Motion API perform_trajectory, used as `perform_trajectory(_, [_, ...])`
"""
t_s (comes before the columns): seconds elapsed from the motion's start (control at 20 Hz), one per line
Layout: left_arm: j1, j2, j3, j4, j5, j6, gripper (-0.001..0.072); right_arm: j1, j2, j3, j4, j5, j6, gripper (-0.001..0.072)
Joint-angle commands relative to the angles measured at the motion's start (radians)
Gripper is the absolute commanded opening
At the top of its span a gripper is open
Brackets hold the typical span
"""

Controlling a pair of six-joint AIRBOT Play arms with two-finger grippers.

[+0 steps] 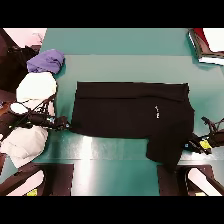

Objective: Fold the shirts.

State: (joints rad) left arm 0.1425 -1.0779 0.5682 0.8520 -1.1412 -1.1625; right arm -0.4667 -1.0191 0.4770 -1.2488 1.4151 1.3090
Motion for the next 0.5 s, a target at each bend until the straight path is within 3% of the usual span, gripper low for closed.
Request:
perform_trajectory(0.0, [0.001,0.001,0.001,0.004,-0.018,0.000,0.0021,0.056,0.000,-0.007,-0.005,-0.027,-0.001,0.0036])
perform_trajectory(0.2, [0.001,0.040,0.001,0.101,-0.106,-0.011,0.0020,0.091,0.094,0.037,-0.082,0.046,-0.001,0.0022])
perform_trajectory(0.35, [0.001,0.143,-0.002,0.223,-0.182,-0.081,0.0020,0.093,0.231,0.088,-0.158,0.127,0.000,0.0021])
perform_trajectory(0.45, [0.001,0.220,-0.002,0.227,-0.263,-0.116,0.0021,0.093,0.310,0.108,-0.161,0.135,0.007,0.0021])
